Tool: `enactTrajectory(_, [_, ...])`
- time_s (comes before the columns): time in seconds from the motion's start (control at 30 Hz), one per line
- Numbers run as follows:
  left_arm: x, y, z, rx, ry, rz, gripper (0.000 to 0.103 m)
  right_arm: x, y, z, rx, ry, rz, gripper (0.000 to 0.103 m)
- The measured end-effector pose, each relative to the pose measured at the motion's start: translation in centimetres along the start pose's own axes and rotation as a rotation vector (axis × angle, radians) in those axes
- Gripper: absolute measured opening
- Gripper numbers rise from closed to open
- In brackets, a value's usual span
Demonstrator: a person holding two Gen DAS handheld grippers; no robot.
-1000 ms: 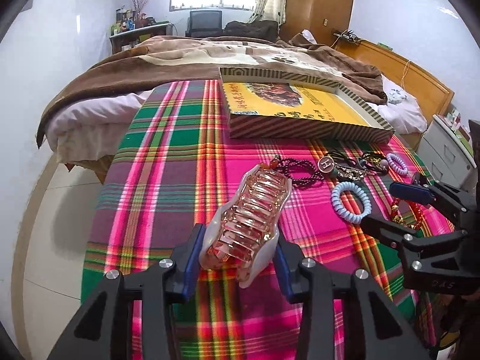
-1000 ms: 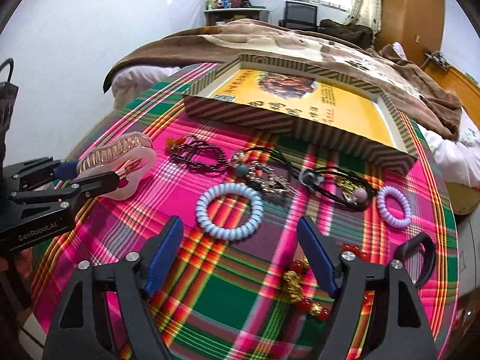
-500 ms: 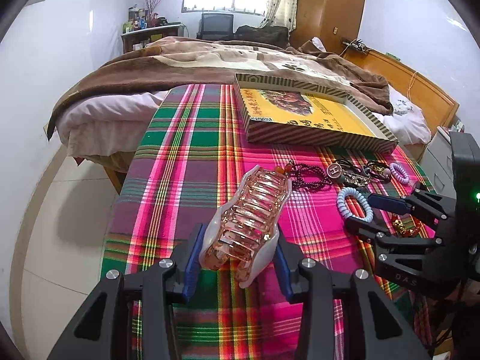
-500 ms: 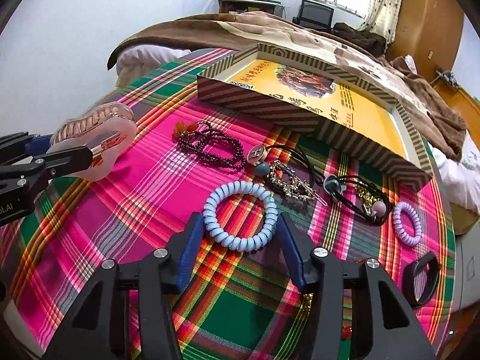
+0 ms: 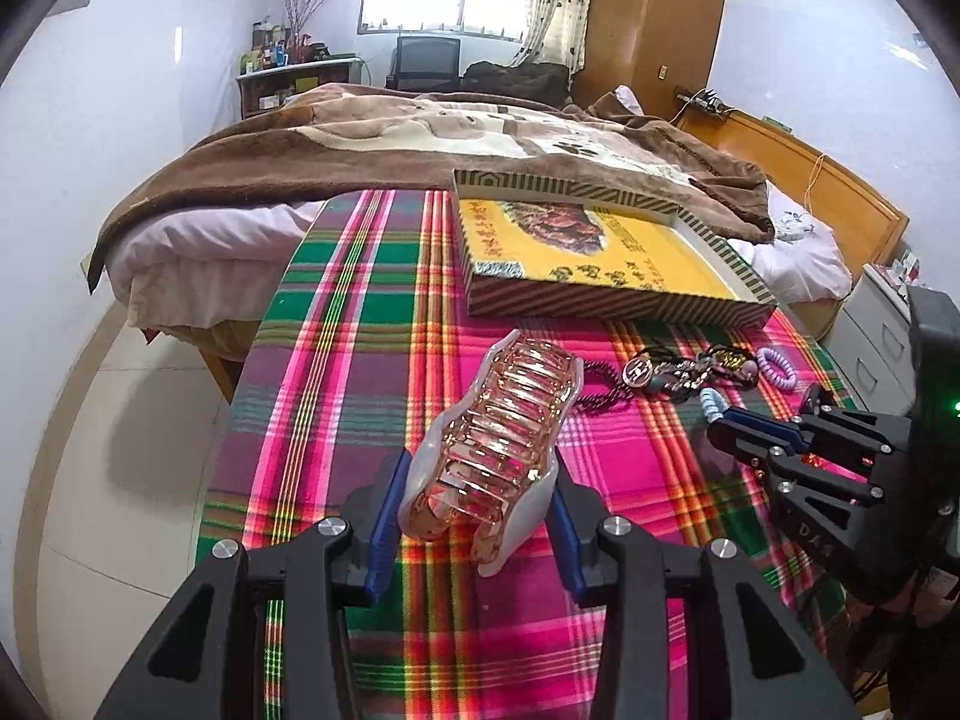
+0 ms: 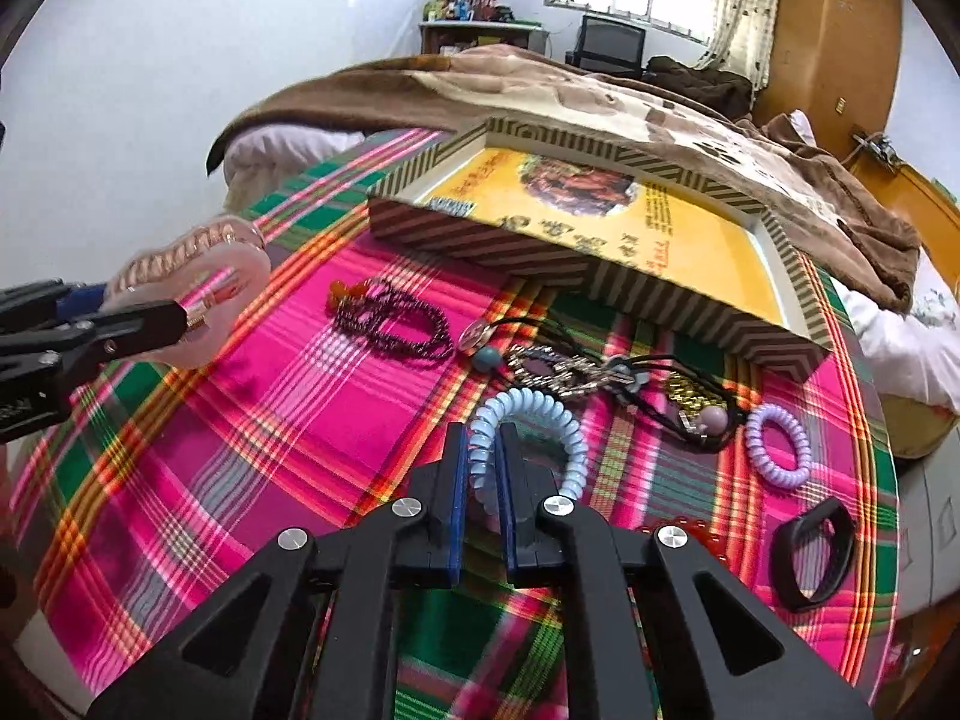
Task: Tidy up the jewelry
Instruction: 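Carry the claw clip and blue coil over the yellow box with both tools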
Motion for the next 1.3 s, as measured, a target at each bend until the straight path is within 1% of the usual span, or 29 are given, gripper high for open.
enactTrajectory(0.07, [-0.3, 0.5, 0.0, -0.003, -0.005, 0.008, 0.043, -0.5, 0.5, -0.8, -0.02, 0.01, 0.017, 0.009])
enactTrajectory(0.23, [-1.3, 2.8, 0.1, -0.026, -0.034, 0.014, 0.043, -2.5, 2.9, -3.1, -0.079, 0.003, 0.049, 0.009])
enactTrajectory(0.33, [-2.0, 4.3, 0.8, -0.026, -0.065, 0.022, 0.043, -5.0, 4.5, -3.8, -0.106, -0.04, 0.07, 0.009])
enactTrajectory(0.47, [-2.9, 6.5, 2.7, -0.024, -0.086, 0.022, 0.043, -8.5, 5.8, -3.4, -0.102, -0.08, 0.114, 0.009])
enactTrajectory(0.53, [-3.3, 7.4, 3.6, -0.024, -0.094, 0.02, 0.043, -10.4, 6.4, -2.6, -0.089, -0.101, 0.135, 0.009])
enactTrajectory(0.6, [-3.5, 8.6, 4.6, -0.034, -0.084, 0.018, 0.043, -11.8, 6.8, -1.8, -0.077, -0.133, 0.141, 0.009])
enactTrajectory(0.63, [-3.7, 9.2, 5.0, -0.047, -0.091, 0.024, 0.043, -12.5, 7.1, -1.2, -0.07, -0.146, 0.138, 0.009])
enactTrajectory(0.73, [-3.8, 9.9, 6.2, -0.037, -0.084, 0.026, 0.043, -13.9, 7.4, -0.4, -0.059, -0.159, 0.151, 0.009])
enactTrajectory(0.8, [-3.3, 9.9, 6.5, -0.035, -0.078, 0.022, 0.043, -14.4, 7.4, -0.3, -0.067, -0.147, 0.17, 0.009])
enactTrajectory(0.87, [-3.0, 9.2, 6.4, -0.031, -0.077, 0.043, 0.043, -14.3, 7.3, -0.3, -0.074, -0.137, 0.173, 0.009])
enactTrajectory(0.9, [-2.9, 8.9, 6.5, -0.018, -0.078, 0.047, 0.043, -14.2, 7.2, -0.2, -0.075, -0.129, 0.17, 0.009])
enactTrajectory(0.93, [-2.7, 8.0, 7.0, 0.015, -0.077, 0.058, 0.044, -14.1, 7.0, -0.1, -0.074, -0.124, 0.167, 0.009])
enactTrajectory(0.97, [-2.6, 7.7, 7.3, 0.029, -0.076, 0.063, 0.047, -14.0, 7.0, 0.0, -0.074, -0.12, 0.166, 0.009])
enactTrajectory(1.0, [-2.5, 7.0, 7.8, 0.05, -0.062, 0.077, 0.056, -13.9, 7.0, 0.0, -0.074, -0.116, 0.169, 0.009])
enactTrajectory(1.07, [-2.4, 6.3, 8.3, 0.068, -0.05, 0.079, 0.068, -13.7, 7.0, 0.1, -0.079, -0.107, 0.177, 0.009])
enactTrajectory(1.13, [-2.8, 5.8, 8.9, 0.083, -0.072, 0.065, 0.068, -13.6, 7.0, 0.2, -0.078, -0.106, 0.177, 0.009])
enactTrajectory(1.17, [-2.9, 5.7, 9.3, 0.09, -0.063, 0.069, 0.068, -13.6, 7.0, 0.2, -0.076, -0.106, 0.176, 0.009])
enactTrajectory(1.23, [-3.2, 5.3, 10.0, 0.105, -0.044, 0.09, 0.068, -13.6, 7.0, 0.2, -0.076, -0.107, 0.174, 0.009])
enactTrajectory(1.27, [-3.3, 5.2, 10.3, 0.107, -0.04, 0.094, 0.051, -13.7, 7.0, 0.3, -0.075, -0.108, 0.174, 0.009])
enactTrajectory(1.3, [-3.3, 5.2, 10.4, 0.113, -0.036, 0.097, 0.04, -13.7, 7.0, 0.3, -0.074, -0.109, 0.175, 0.009])
Point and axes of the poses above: each gripper's, at about its wrist camera, not at the fingertips, and z roughly the way its jaws point, x to its left, y to its top, the point moved 7 cm from there along z, roughly the way its jaws point, and after that the axes turned 6 degrees about -x, right-handed, at the moved point
